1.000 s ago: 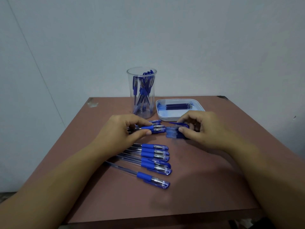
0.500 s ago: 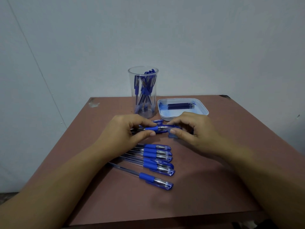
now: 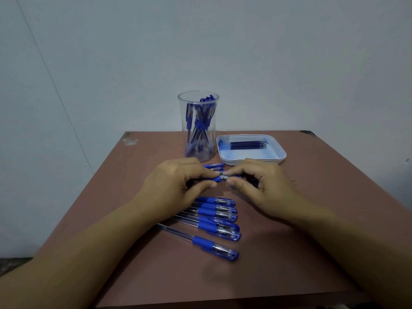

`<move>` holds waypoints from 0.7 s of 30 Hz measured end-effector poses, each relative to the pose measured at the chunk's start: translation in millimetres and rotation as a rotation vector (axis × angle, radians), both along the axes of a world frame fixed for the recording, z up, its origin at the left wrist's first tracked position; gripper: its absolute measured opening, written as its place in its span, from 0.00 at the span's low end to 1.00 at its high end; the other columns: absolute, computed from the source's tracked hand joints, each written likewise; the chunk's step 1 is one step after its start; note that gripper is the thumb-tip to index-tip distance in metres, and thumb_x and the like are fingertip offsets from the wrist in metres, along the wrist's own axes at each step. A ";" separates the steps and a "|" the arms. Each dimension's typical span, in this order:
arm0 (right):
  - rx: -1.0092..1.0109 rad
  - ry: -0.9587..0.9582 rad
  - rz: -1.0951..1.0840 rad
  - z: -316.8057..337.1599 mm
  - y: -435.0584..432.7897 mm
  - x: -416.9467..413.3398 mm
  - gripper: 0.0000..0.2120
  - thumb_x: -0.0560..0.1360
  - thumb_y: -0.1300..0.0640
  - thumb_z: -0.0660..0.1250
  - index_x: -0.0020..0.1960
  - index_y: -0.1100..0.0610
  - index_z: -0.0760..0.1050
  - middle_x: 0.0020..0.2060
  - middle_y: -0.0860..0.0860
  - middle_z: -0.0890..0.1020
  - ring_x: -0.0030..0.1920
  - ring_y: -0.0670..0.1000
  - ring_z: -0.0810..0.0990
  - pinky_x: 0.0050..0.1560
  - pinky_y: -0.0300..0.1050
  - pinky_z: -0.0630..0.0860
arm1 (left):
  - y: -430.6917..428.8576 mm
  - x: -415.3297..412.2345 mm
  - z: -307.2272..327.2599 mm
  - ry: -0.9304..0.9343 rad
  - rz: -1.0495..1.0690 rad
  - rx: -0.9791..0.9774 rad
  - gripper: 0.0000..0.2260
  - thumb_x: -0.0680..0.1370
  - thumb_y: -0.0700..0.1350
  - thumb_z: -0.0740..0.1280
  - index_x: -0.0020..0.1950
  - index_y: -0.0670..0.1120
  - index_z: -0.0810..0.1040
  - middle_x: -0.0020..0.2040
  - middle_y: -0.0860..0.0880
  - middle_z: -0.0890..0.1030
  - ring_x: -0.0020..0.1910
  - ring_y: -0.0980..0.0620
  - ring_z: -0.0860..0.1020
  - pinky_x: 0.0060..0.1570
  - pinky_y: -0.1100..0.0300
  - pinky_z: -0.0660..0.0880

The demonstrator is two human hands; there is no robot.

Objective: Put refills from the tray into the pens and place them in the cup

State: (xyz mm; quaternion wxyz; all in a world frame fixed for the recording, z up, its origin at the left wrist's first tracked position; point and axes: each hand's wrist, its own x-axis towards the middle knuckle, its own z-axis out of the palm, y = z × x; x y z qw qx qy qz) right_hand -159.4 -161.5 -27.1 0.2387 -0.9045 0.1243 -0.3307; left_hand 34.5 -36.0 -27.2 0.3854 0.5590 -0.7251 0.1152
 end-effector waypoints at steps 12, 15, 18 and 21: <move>0.638 -0.363 0.002 31.7 -4.9 2.6 0.07 0.74 0.66 0.68 0.49 0.55 0.79 0.34 0.46 0.84 0.37 0.42 0.81 0.43 0.34 0.78 | -1.3 5.1 20.3 0.136 0.116 -0.016 0.24 0.70 0.59 0.71 0.63 0.51 0.79 0.55 0.59 0.78 0.51 0.67 0.74 0.51 0.74 0.69; 0.570 -0.430 -0.068 59.5 -18.7 0.6 0.08 0.76 0.65 0.68 0.49 0.52 0.78 0.36 0.47 0.82 0.37 0.44 0.81 0.45 0.35 0.78 | -3.3 31.7 37.7 0.100 0.267 -0.003 0.32 0.68 0.64 0.69 0.69 0.52 0.73 0.64 0.54 0.74 0.59 0.60 0.72 0.56 0.63 0.73; 0.527 -0.485 -0.094 86.6 -31.2 9.1 0.07 0.77 0.65 0.67 0.50 0.53 0.77 0.40 0.52 0.81 0.39 0.46 0.80 0.48 0.37 0.79 | -14.1 51.7 51.0 0.018 0.344 0.036 0.37 0.67 0.66 0.69 0.73 0.53 0.68 0.70 0.50 0.70 0.67 0.51 0.71 0.62 0.49 0.75; 0.481 -0.534 -0.118 105.4 -43.9 22.6 0.08 0.77 0.65 0.66 0.53 0.54 0.73 0.40 0.52 0.80 0.40 0.48 0.79 0.51 0.44 0.80 | -29.1 62.6 56.0 -0.047 0.368 0.075 0.42 0.66 0.67 0.68 0.76 0.53 0.62 0.75 0.49 0.65 0.72 0.50 0.66 0.69 0.48 0.69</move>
